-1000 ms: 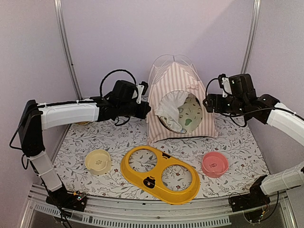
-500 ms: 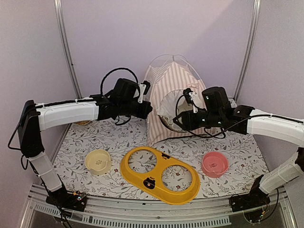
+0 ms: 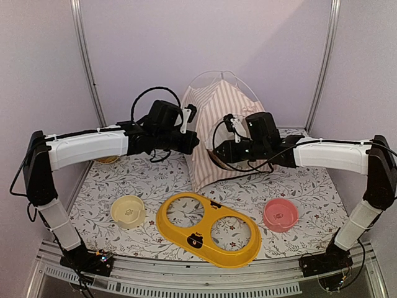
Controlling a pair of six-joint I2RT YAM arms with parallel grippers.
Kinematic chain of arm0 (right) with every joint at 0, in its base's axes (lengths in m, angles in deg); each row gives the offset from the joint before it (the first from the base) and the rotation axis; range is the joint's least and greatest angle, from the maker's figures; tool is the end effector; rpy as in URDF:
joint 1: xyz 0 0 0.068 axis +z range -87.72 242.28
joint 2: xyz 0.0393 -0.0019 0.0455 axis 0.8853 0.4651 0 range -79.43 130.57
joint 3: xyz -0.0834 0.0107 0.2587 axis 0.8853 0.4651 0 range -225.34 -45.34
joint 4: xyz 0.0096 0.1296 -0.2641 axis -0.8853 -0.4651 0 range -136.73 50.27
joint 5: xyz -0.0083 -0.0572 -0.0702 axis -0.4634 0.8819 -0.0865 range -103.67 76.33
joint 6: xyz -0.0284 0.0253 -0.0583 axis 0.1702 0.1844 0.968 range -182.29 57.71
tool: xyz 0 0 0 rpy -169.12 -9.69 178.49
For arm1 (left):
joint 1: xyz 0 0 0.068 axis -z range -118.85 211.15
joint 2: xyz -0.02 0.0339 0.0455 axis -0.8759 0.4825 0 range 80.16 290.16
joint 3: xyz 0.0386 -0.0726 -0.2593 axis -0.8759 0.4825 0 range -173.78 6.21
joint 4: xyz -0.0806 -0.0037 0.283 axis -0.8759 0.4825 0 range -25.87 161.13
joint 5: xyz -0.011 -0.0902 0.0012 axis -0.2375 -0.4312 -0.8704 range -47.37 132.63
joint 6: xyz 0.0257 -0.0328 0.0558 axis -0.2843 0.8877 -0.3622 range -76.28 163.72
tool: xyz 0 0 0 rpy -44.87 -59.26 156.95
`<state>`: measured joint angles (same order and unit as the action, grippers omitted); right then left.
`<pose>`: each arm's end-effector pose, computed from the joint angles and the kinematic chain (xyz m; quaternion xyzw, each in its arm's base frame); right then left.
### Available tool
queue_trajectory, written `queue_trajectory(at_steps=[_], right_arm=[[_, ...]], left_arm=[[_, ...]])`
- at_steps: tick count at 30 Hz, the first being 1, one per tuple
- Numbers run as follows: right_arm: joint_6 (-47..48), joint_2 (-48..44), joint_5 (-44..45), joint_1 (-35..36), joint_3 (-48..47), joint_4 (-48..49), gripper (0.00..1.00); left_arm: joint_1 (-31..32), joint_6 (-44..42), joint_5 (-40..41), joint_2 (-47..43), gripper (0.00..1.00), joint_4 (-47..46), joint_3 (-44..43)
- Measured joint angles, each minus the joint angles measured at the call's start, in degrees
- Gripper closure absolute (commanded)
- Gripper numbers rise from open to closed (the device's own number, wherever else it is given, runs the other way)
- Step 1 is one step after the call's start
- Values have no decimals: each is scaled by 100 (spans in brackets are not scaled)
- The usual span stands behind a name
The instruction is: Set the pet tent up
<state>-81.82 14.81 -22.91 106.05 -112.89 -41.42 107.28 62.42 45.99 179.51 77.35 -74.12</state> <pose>0.3048 0.3044 0.2422 -0.2201 0.8283 0.3267 0.3984 0.3192 -0.3273 0.2690 0.1938 0.8536 -0.2372 0.4213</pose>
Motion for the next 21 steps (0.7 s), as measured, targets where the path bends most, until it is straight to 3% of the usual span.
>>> queue_trajectory(at_steps=[4, 21], right_arm=[[-20, 275, -107, -28, -186, 46, 85], [-127, 514, -190, -72, -232, 136, 89]], left_arm=[[0, -20, -33, 0, 100, 24, -33], [0, -199, -208, 4, 100, 138, -127]])
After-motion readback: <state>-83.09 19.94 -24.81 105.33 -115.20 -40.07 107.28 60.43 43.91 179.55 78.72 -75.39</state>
